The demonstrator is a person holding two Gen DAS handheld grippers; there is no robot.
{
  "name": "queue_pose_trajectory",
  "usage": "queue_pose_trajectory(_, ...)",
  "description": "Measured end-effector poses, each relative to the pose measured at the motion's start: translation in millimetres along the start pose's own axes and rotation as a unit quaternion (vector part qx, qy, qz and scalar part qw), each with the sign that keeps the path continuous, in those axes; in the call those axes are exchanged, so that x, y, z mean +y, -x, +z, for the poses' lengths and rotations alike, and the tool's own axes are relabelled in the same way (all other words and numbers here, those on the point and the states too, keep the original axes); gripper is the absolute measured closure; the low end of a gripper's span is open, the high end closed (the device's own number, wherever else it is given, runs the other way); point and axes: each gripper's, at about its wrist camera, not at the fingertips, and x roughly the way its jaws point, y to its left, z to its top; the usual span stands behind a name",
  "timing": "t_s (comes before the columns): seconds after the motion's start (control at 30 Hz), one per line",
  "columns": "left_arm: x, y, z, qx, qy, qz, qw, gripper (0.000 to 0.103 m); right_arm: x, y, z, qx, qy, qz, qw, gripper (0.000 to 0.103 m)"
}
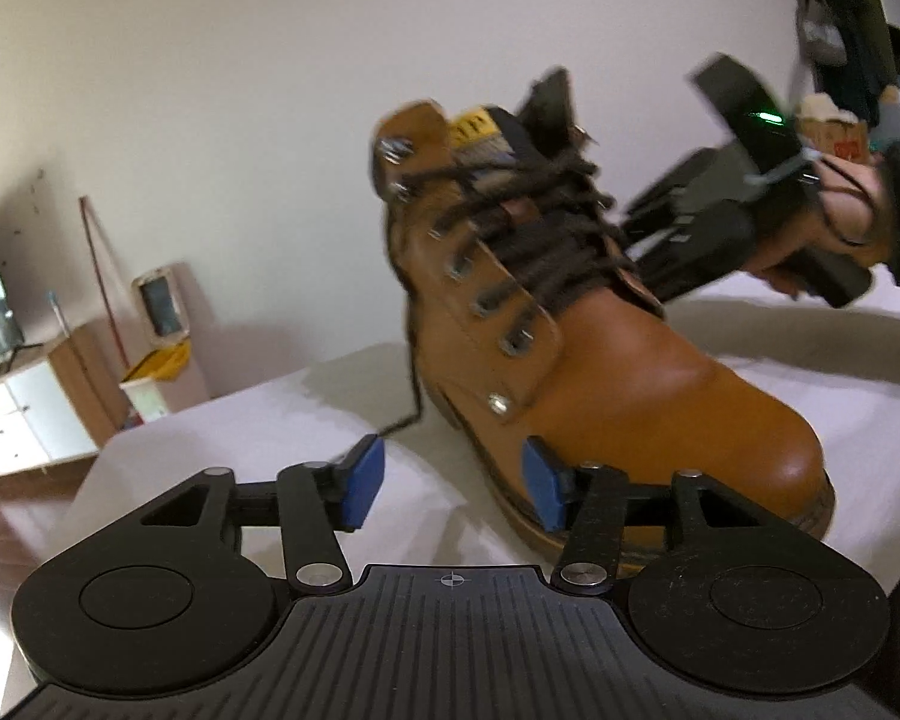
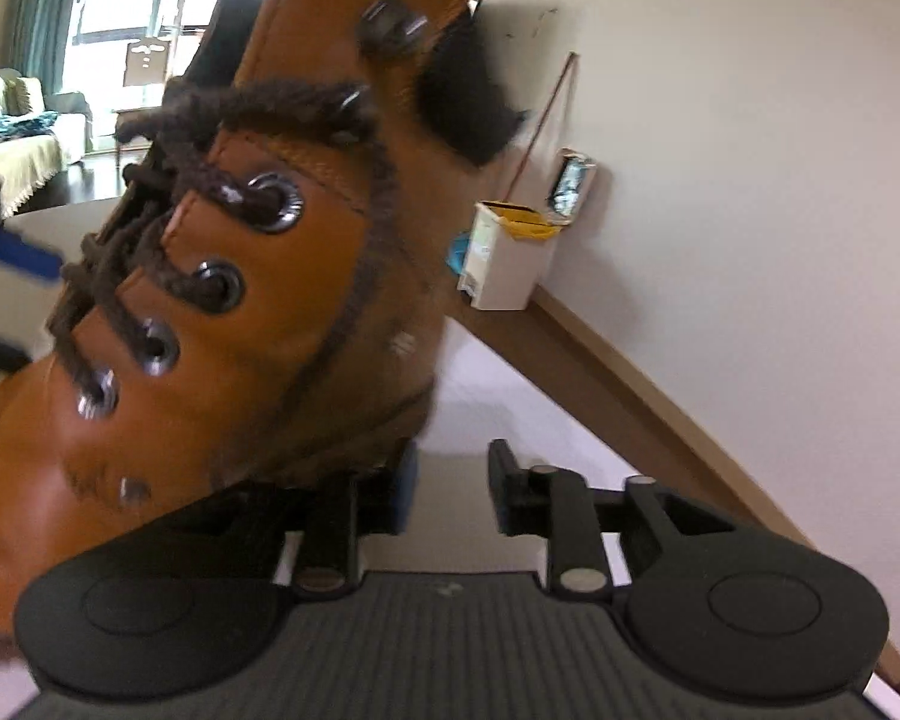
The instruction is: Lace up shoes with both hands
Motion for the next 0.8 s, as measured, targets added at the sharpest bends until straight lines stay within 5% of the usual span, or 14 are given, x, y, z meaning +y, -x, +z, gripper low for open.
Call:
queue_pose_trajectory(0.27,22.2,-18.1,32.6,0.005,-0.108,0.008,0.9941,0.047,-10.9,72.6,-14.8,-0.016,-0.035,-0.043,0.998,0.065)
queue_pose_trajectory(0.43,22.8,-21.4,42.3,0.027,-0.105,0.015,0.9940,0.033,-3.3,85.9,-8.9,-0.004,-0.037,-0.053,0.998,0.063)
queue_pose_trajectory(0.8,29.5,-13.1,38.3,0.020,-0.091,0.015,0.9956,0.026,56.5,109.2,22.2,0.007,-0.021,-0.065,0.998,0.055)
